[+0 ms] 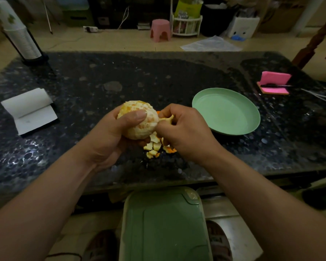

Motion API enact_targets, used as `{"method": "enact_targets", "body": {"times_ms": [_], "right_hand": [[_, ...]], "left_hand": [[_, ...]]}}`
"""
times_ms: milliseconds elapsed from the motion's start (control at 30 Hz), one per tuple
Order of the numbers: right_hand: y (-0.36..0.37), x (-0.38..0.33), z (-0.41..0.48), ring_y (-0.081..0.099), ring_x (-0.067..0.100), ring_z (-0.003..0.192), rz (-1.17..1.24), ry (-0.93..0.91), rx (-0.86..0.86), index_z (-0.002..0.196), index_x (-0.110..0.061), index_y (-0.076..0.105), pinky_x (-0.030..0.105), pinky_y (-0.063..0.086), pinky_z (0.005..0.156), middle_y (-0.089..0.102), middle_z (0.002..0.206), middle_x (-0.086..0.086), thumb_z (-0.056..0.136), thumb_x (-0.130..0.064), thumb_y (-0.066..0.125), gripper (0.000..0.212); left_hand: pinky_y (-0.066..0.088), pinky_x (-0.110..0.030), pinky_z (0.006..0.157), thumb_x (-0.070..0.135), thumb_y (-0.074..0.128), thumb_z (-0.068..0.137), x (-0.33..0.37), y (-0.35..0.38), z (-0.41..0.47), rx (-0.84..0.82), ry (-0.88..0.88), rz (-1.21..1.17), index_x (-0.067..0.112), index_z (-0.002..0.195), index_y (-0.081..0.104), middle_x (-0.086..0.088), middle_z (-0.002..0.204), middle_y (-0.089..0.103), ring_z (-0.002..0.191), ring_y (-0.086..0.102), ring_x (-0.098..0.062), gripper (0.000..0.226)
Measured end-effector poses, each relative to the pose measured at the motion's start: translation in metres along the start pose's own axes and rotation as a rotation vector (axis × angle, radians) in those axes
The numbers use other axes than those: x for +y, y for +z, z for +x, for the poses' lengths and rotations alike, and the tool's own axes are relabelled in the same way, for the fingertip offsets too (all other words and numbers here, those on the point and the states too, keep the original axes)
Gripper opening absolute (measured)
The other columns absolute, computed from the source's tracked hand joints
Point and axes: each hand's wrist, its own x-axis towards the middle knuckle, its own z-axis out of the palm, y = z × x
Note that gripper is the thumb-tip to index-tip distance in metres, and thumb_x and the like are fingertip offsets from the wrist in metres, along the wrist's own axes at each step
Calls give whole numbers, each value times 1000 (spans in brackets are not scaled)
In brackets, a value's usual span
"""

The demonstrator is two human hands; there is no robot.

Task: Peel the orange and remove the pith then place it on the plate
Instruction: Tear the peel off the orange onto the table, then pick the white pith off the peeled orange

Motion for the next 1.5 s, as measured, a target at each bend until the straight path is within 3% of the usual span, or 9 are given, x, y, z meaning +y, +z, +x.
{"method": "enact_targets", "body": {"times_ms": [200, 300, 500, 600, 700, 1033, 1133, 1267, 1500], "right_hand": [[-5, -3, 2, 59, 13, 52, 302, 48, -122, 95, -3, 69, 28, 47, 49, 69, 71, 9, 95, 4, 59, 12], [-5, -1, 2, 54, 14, 50, 449, 81, -212, 92, -6, 67, 25, 43, 47, 67, 72, 10, 100, 5, 54, 18], [-6, 5, 2, 48, 12, 52, 600, 188, -282, 89, -10, 65, 21, 38, 46, 65, 70, 4, 104, 3, 48, 25], [-7, 8, 4, 50, 13, 53, 568, 196, -244, 91, -10, 66, 23, 39, 48, 66, 71, 5, 103, 1, 51, 23], [-6, 10, 4, 53, 13, 52, 552, 190, -202, 91, -10, 67, 23, 41, 48, 67, 71, 6, 103, 1, 53, 22], [-22, 15, 6, 52, 14, 55, 614, 249, -139, 95, -11, 68, 23, 42, 50, 68, 74, 8, 104, 0, 51, 22], [-26, 19, 6, 61, 16, 61, 436, 239, -127, 105, -14, 71, 24, 47, 52, 76, 83, 8, 108, -9, 55, 17], [-17, 24, 8, 63, 0, 57, -151, 157, -53, 123, -26, 68, 17, 45, 51, 72, 84, -3, 113, -25, 51, 20], [-6, 33, 13, 61, 16, 125, -396, 60, -56, 153, -33, 54, 28, 47, 95, 60, 143, -3, 109, -15, 46, 48]], "left_hand": [[63, -28, 65, 47, 89, 64, 7, -6, -4, -80, -73, -109, 24, 101, 86, -8, 100, 78, 76, 71, -19, 44], [63, -29, 68, 57, 99, 50, 9, -12, -4, -135, -87, -171, 24, 105, 85, -8, 105, 77, 81, 71, -21, 65], [64, -30, 65, 55, 102, 46, 3, -13, -5, -125, -144, -256, 17, 113, 82, -16, 108, 75, 75, 73, -26, 79], [63, -28, 61, 53, 99, 56, 4, -9, -6, -80, -123, -284, 16, 114, 82, -15, 106, 75, 74, 73, -24, 70], [61, -27, 56, 49, 71, 84, 2, -6, -6, -7, -124, -302, 17, 112, 82, -14, 103, 74, 72, 71, -22, 44], [55, -24, 54, 61, 59, 94, -3, -21, 1, 76, -130, -376, 14, 127, 72, -16, 115, 72, 75, 64, -19, 58], [56, -24, 55, 62, 60, 94, -4, -21, 1, 82, -139, -388, 13, 130, 70, -18, 118, 73, 75, 65, -19, 62], [61, -25, 56, 59, 64, 91, -3, -12, 0, 68, -155, -434, 9, 139, 64, -23, 121, 73, 74, 67, -20, 69], [63, -29, 59, 47, 70, 91, -6, -6, 1, 85, -167, -425, 15, 131, 71, -16, 124, 72, 82, 73, -25, 51]]}}
